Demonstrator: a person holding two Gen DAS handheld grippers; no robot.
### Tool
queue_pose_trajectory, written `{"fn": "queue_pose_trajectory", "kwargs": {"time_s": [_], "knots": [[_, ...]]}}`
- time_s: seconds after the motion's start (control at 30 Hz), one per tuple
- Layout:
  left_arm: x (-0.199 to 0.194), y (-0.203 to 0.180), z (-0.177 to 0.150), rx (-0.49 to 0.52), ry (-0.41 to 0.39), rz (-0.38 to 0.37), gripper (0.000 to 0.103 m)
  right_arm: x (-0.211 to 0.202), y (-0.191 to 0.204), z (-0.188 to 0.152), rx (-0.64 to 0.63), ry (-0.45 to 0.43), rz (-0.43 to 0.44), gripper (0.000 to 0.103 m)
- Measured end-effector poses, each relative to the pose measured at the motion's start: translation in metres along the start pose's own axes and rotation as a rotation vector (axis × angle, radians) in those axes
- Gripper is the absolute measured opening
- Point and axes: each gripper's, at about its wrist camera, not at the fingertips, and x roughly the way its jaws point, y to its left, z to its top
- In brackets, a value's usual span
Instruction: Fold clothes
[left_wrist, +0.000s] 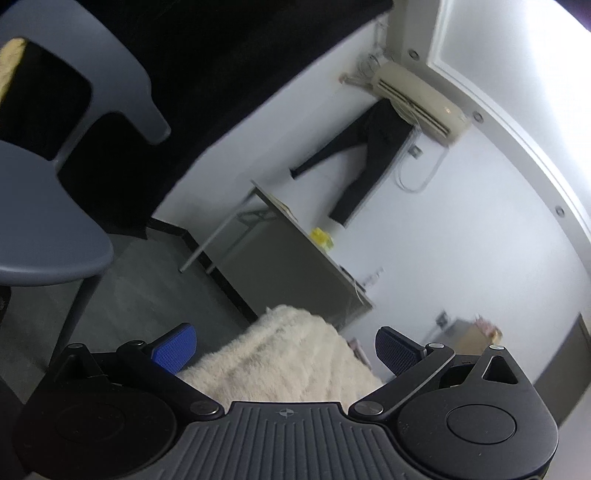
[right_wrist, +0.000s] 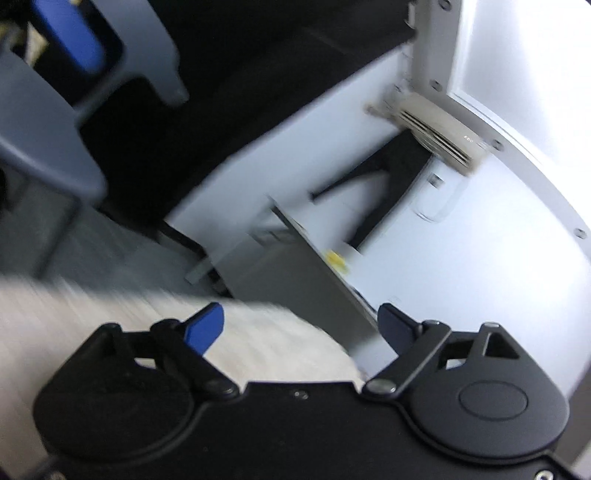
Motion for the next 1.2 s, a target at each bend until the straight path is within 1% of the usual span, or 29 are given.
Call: {"fn": "queue_pose_trajectory", "kwargs": {"time_s": [0.03,0.07,0.17,0.2,0.27,0.37,0.4,0.43,0.53,0.57,0.6,0.63,0.67,0.7,0.73,0.77,0.8,0.87,0.93,0.97,1.0,1.03,1.07,1.17,1.2], "knots": [[0.002,-0.004,-0.002,0.024,0.02,-0.011,0.102,-0.001,-0.013,-0.013,0.001,0.031,-0.023,0.094],[0.004,-0.007,-0.004,0.045,0.036,-0.021,0.102,0.0,-0.035,-0.039,-0.003,0.088,-0.06,0.095],[0.009,-0.02,-0.012,0.115,0.086,-0.041,0.102,0.004,-0.079,-0.103,-0.044,0.242,-0.144,0.095],[0.009,-0.023,-0.014,0.134,0.095,-0.048,0.102,0.007,-0.085,-0.118,-0.051,0.276,-0.16,0.095],[0.01,-0.028,-0.017,0.172,0.109,-0.064,0.102,0.018,-0.112,-0.166,-0.058,0.424,-0.233,0.095],[0.01,-0.032,-0.02,0.198,0.124,-0.08,0.102,0.03,-0.117,-0.2,-0.084,0.544,-0.285,0.095],[0.011,-0.032,-0.021,0.197,0.127,-0.081,0.102,0.032,-0.114,-0.201,-0.085,0.544,-0.287,0.095],[0.012,-0.031,-0.021,0.195,0.13,-0.081,0.102,0.035,-0.107,-0.199,-0.095,0.54,-0.298,0.095],[0.013,-0.03,-0.022,0.189,0.131,-0.078,0.102,0.042,-0.071,-0.181,-0.18,0.488,-0.335,0.095],[0.013,-0.03,-0.021,0.188,0.128,-0.077,0.102,0.046,-0.051,-0.167,-0.206,0.437,-0.33,0.095],[0.013,-0.03,-0.021,0.186,0.126,-0.076,0.102,0.057,-0.035,-0.152,-0.215,0.412,-0.315,0.095],[0.013,-0.03,-0.021,0.185,0.123,-0.074,0.102,0.061,-0.014,-0.136,-0.23,0.361,-0.277,0.095],[0.013,-0.03,-0.021,0.184,0.121,-0.073,0.102,0.06,0.008,-0.118,-0.247,0.302,-0.229,0.095],[0.012,-0.03,-0.02,0.183,0.117,-0.073,0.102,0.059,0.02,-0.109,-0.257,0.272,-0.206,0.095],[0.011,-0.03,-0.02,0.182,0.111,-0.074,0.102,0.058,0.051,-0.083,-0.282,0.201,-0.161,0.095],[0.011,-0.03,-0.019,0.181,0.106,-0.076,0.102,0.06,0.066,-0.069,-0.29,0.172,-0.141,0.092],[0.009,-0.029,-0.019,0.18,0.095,-0.077,0.102,0.058,0.067,-0.065,-0.292,0.167,-0.139,0.086],[0.003,-0.028,-0.017,0.178,0.064,-0.082,0.102,0.064,0.101,-0.028,-0.314,0.112,-0.114,0.084],[-0.001,-0.027,-0.014,0.176,0.03,-0.089,0.102,0.062,0.116,-0.008,-0.328,0.07,-0.111,0.083],[-0.002,-0.027,-0.013,0.173,0.02,-0.093,0.102,0.06,0.116,-0.001,-0.323,0.056,-0.1,0.084],[-0.003,-0.026,-0.013,0.17,0.014,-0.094,0.102,0.059,0.116,0.006,-0.318,0.042,-0.088,0.089],[-0.002,-0.026,-0.013,0.165,0.015,-0.092,0.102,0.063,0.113,0.016,-0.309,0.012,-0.06,0.096],[-0.001,-0.026,-0.013,0.162,0.017,-0.09,0.102,0.059,0.113,0.023,-0.311,-0.037,-0.026,0.103],[-0.001,-0.028,-0.014,0.168,0.019,-0.087,0.102,0.045,0.1,0.03,-0.313,-0.116,-0.01,0.103],[-0.001,-0.029,-0.014,0.175,0.019,-0.088,0.102,0.045,0.095,0.034,-0.299,-0.121,-0.014,0.103]]}}
